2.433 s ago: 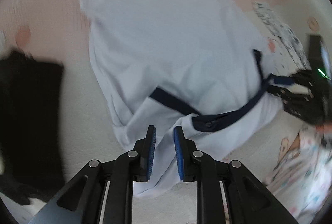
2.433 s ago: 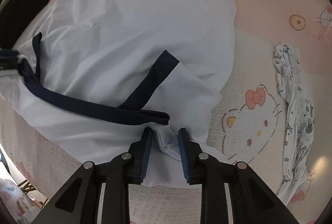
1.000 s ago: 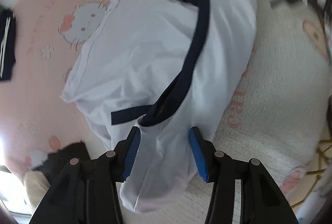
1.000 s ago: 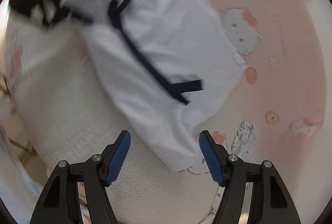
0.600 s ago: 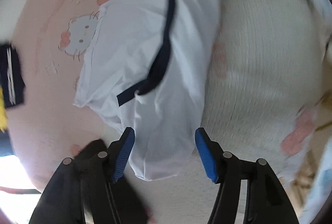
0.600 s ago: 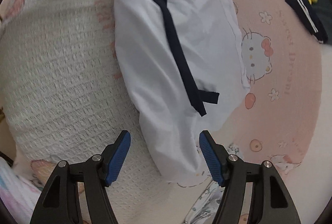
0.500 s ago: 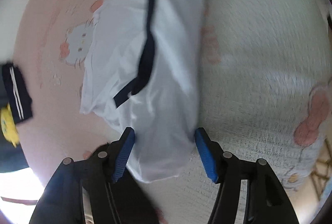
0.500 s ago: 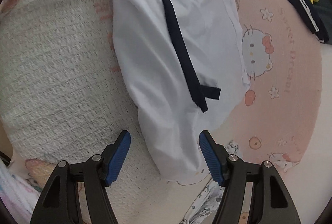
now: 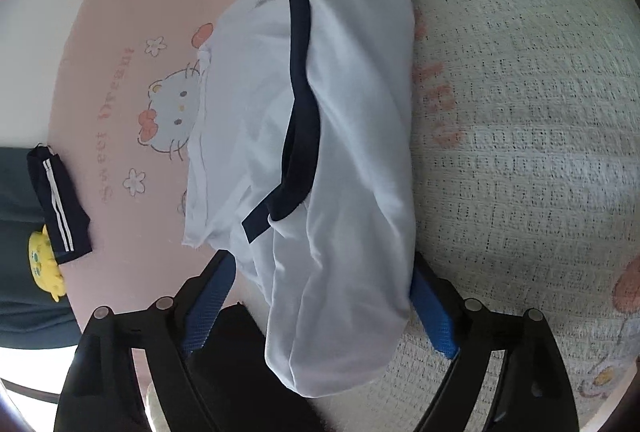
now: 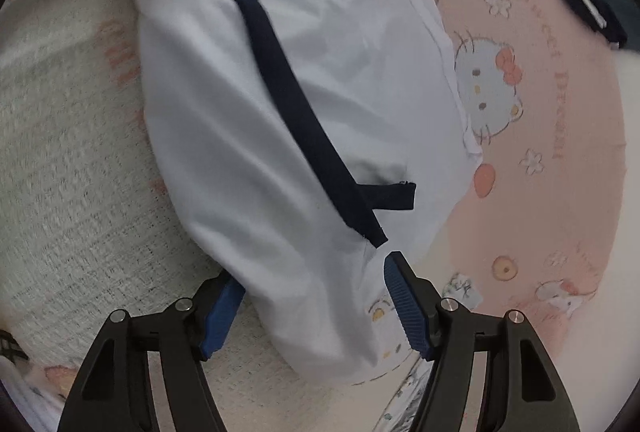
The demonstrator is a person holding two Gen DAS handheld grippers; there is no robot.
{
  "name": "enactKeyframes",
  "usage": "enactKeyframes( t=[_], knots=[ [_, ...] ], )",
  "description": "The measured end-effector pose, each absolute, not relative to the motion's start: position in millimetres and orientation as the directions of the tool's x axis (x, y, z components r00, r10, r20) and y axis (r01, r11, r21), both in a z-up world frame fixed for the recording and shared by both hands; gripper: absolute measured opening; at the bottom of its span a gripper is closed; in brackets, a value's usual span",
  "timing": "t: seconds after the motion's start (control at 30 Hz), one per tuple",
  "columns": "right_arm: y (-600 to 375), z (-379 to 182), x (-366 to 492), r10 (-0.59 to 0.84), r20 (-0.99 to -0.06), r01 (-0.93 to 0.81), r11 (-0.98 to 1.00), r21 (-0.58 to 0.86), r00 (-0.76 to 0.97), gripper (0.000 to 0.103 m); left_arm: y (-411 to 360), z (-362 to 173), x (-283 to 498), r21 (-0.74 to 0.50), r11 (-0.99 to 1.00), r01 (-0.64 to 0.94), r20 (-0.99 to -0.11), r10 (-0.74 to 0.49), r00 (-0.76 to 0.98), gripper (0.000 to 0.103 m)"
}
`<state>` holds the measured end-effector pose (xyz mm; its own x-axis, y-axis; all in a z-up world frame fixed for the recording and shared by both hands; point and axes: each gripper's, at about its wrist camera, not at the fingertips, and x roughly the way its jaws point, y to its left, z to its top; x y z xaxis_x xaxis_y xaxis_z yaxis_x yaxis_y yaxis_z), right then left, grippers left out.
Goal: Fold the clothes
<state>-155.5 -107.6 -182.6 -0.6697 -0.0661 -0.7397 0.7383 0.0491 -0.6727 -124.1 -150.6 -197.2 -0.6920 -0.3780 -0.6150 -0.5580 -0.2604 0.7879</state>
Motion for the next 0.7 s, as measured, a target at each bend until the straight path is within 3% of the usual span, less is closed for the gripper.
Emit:
enactKeyframes(
  t=[0.03,0.07,0.13,0.17,0.2,0.27,0.43,0.57,0.7],
  knots=[
    [-107,-185,-155,-0.073,-0.733,0.731,0.057,-0.68,-0.676,0.066,-150,-198,-121,0.788,-0.251,-0.563,-0.615,-0.368,-0.697,0.081],
    [-107,-187,-154,-0.077,-0.734,0.731,0.061,-0.679,-0.675,0.063,-149,-199,-118,0.787,-0.241,-0.568,-0.616,-0.358,-0.702,0.072],
    [-106,-190,-149,-0.074,-0.761,0.759,0.061,-0.648,-0.644,0.04,-148,-202,-111,0.762,-0.251,-0.597,-0.647,-0.34,-0.683,0.05],
    [-105,-191,-147,-0.073,-0.774,0.772,0.061,-0.633,-0.629,0.034,-147,-203,-108,0.749,-0.256,-0.611,-0.662,-0.331,-0.673,0.038],
    [-105,-192,-145,-0.073,-0.786,0.784,0.062,-0.617,-0.613,0.027,-147,-204,-106,0.745,-0.264,-0.613,-0.666,-0.33,-0.669,0.034],
    [-104,-196,-139,-0.079,-0.786,0.78,0.096,-0.619,-0.613,0.017,-146,-203,-107,0.735,-0.302,-0.607,-0.678,-0.334,-0.655,0.033],
    [-108,-191,-154,-0.073,-0.824,0.825,0.022,-0.565,-0.562,0.015,-164,-183,-139,0.552,-0.61,-0.568,-0.822,-0.287,-0.491,0.032],
    [-108,-174,-186,-0.073,-0.909,0.896,-0.216,-0.388,-0.411,0.016,-189,-169,-168,0.328,-0.808,-0.49,-0.928,-0.178,-0.327,0.031],
    [-107,-159,-226,-0.09,-0.971,0.892,-0.421,-0.166,-0.223,0.012,-214,-157,-193,0.114,-0.925,-0.364,-0.978,-0.04,-0.204,0.024]
  ],
)
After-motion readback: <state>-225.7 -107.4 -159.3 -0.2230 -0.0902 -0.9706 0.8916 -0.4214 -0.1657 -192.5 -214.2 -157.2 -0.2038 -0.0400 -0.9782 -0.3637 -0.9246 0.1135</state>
